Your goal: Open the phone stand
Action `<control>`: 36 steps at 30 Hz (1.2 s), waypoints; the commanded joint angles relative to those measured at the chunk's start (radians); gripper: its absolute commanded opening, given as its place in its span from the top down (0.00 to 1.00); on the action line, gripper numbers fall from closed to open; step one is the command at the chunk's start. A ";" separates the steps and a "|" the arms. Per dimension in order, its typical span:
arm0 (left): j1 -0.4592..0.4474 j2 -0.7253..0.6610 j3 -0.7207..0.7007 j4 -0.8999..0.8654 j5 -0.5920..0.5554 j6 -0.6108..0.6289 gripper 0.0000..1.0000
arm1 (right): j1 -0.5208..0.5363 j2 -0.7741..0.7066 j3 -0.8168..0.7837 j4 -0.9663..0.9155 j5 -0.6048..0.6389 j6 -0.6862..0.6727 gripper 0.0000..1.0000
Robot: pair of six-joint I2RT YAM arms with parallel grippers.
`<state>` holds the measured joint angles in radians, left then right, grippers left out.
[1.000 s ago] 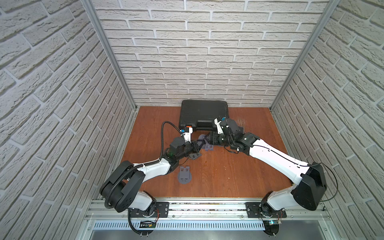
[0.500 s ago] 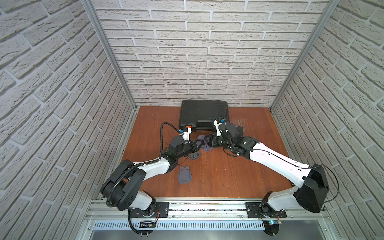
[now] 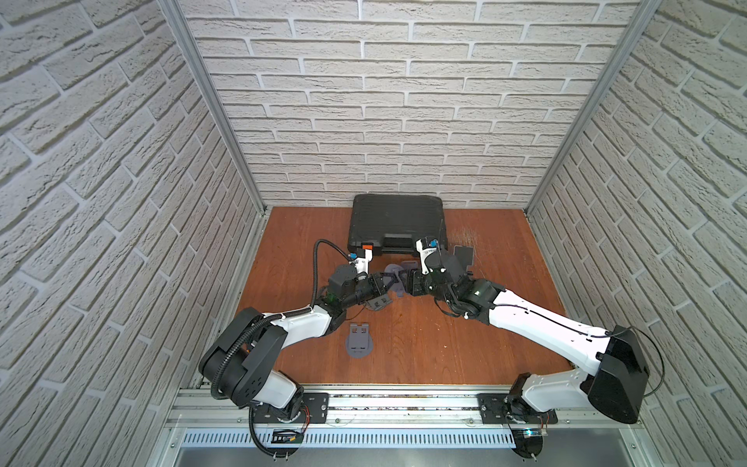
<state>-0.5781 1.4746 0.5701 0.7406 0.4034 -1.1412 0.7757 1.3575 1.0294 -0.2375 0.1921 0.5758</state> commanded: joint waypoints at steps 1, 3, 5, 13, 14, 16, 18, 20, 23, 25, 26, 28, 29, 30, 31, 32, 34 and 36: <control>0.090 0.015 0.060 0.116 -0.223 -0.094 1.00 | 0.078 -0.050 -0.050 -0.124 -0.139 -0.039 0.84; 0.090 0.015 0.060 0.120 -0.220 -0.098 1.00 | 0.080 -0.048 -0.054 -0.113 -0.135 -0.038 0.85; 0.089 0.015 0.059 0.124 -0.216 -0.103 1.00 | 0.081 -0.047 -0.058 -0.099 -0.133 -0.038 0.85; 0.090 0.032 0.053 0.170 -0.206 -0.137 1.00 | 0.086 -0.055 -0.082 -0.047 -0.107 -0.049 0.85; 0.089 0.035 0.052 0.176 -0.204 -0.140 1.00 | 0.087 -0.055 -0.088 -0.036 -0.105 -0.048 0.85; 0.089 0.042 0.056 0.185 -0.196 -0.148 1.00 | 0.088 -0.057 -0.100 -0.016 -0.097 -0.045 0.85; 0.090 0.044 0.057 0.190 -0.193 -0.152 1.00 | 0.087 -0.056 -0.107 0.001 -0.096 -0.043 0.85; 0.089 0.046 0.057 0.193 -0.191 -0.155 1.00 | 0.089 -0.052 -0.106 0.003 -0.094 -0.042 0.85; 0.089 0.043 0.055 0.190 -0.186 -0.154 1.00 | 0.088 -0.042 -0.089 -0.012 -0.092 -0.045 0.84; 0.090 0.040 0.054 0.183 -0.180 -0.145 1.00 | 0.089 -0.035 -0.066 -0.038 -0.093 -0.049 0.81; 0.088 0.036 0.053 0.176 -0.177 -0.137 1.00 | 0.088 -0.033 -0.056 -0.050 -0.092 -0.050 0.79; 0.083 0.026 0.055 0.144 -0.165 -0.107 1.00 | 0.087 -0.030 -0.030 -0.083 -0.085 -0.047 0.73; 0.081 0.023 0.056 0.125 -0.159 -0.091 1.00 | 0.088 -0.028 -0.016 -0.101 -0.081 -0.045 0.70; 0.077 0.017 0.059 0.110 -0.150 -0.076 1.00 | 0.088 -0.024 0.005 -0.122 -0.080 -0.044 0.67; 0.074 0.013 0.059 0.101 -0.140 -0.063 1.00 | 0.087 -0.019 0.023 -0.143 -0.076 -0.044 0.64; 0.074 0.011 0.059 0.097 -0.127 -0.055 1.00 | 0.086 -0.015 0.041 -0.161 -0.072 -0.043 0.61; 0.072 0.013 0.057 0.099 -0.098 -0.045 1.00 | 0.086 -0.003 0.078 -0.188 -0.071 -0.041 0.55; 0.068 0.018 0.057 0.112 -0.072 -0.042 1.00 | 0.086 0.008 0.109 -0.204 -0.072 -0.043 0.51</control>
<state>-0.5617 1.4971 0.5831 0.7856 0.4431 -1.1706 0.7998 1.3708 1.0992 -0.2955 0.2623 0.5594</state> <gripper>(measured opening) 0.107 0.597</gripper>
